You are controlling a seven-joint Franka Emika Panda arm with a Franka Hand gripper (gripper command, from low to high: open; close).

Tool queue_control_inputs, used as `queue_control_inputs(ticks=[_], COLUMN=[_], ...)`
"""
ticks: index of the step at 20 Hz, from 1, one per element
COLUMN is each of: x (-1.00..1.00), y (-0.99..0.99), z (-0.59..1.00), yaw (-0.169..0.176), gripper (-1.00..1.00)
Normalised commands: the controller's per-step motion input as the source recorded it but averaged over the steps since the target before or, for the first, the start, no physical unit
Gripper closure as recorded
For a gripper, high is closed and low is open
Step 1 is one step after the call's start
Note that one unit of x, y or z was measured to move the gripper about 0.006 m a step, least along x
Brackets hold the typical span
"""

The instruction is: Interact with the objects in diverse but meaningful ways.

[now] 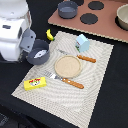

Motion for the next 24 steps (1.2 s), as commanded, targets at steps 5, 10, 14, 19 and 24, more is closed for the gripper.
queue_control_inputs(ticks=[5, 10, 14, 19, 24], x=[-0.02, -0.06, -0.14, -0.23, -0.23], y=[0.0, 0.01, 0.0, 0.04, 0.03], z=[0.01, -0.04, -0.19, -0.27, -0.32], yaw=[-0.144, -0.084, -0.049, -0.022, -0.01], gripper=[-1.0, -1.0, -1.0, -1.0, -1.0])
